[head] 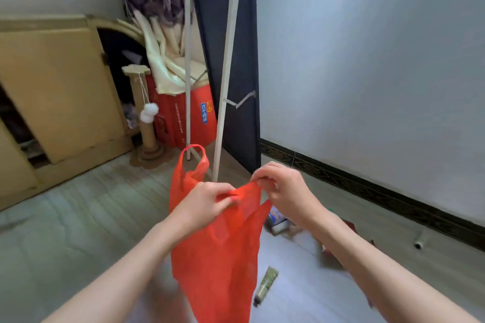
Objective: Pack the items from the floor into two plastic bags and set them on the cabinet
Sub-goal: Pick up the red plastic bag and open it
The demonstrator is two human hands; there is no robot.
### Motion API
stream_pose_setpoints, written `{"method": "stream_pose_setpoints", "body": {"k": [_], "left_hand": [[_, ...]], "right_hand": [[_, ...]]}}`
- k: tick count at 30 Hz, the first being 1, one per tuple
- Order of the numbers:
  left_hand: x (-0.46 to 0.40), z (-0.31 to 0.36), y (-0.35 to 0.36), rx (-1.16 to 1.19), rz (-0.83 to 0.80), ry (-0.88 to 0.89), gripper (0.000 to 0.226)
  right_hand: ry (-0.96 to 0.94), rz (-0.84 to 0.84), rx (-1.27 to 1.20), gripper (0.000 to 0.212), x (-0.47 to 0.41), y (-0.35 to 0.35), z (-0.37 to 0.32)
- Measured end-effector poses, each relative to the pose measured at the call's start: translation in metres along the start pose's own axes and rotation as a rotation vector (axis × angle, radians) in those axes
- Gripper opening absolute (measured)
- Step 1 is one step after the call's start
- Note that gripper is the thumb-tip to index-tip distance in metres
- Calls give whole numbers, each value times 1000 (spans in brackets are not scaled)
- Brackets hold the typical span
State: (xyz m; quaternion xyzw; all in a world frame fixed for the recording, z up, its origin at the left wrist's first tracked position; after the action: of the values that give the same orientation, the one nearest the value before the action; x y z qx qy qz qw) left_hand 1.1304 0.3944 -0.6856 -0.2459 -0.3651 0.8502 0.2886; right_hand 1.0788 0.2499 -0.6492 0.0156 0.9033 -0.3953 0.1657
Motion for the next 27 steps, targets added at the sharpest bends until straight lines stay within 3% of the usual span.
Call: {"method": "stream_pose_setpoints", "body": {"k": [2,5,8,12,14,18,21,24,27], "left_hand": [[7,29,-16,139,80,-30,4],[20,52,-23,236,230,-125,7],[31,64,-14,209,308,-222,8],[37,75,-7,197,370,-260,6],[38,82,-3,201,322,-210,5],[41,87,20,310,-5,-129,17],[42,87,26,405,-66,-133,20],[40,89,27,494,7,-173,23],[38,87,25,520,160,-256,27]], "right_hand": [[34,85,34,21,14,-28,-10],[237,150,54,17,33,-50,-5],[416,142,154,27,57,-52,6],[575,64,292,20,82,-48,14],[593,53,317,19,86,-49,16],[644,121,312,17,91,-59,25],[670,164,325,22,94,-63,31],[649,257,142,15,93,-61,34],[619,504,-242,16,94,-61,28]]}}
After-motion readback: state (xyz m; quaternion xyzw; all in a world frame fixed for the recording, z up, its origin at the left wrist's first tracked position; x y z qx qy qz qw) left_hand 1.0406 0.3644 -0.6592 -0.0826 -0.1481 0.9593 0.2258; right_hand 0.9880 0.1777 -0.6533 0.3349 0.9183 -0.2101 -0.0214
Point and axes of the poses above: each hand's wrist, its own x-axis away from the middle knuckle, its own y-axis out of the palm, z = x × y, the point moved 5 cm from there along -x, towards the middle knuckle, and after that the axes turned 7 degrees about -z, right-handed, at the moved point
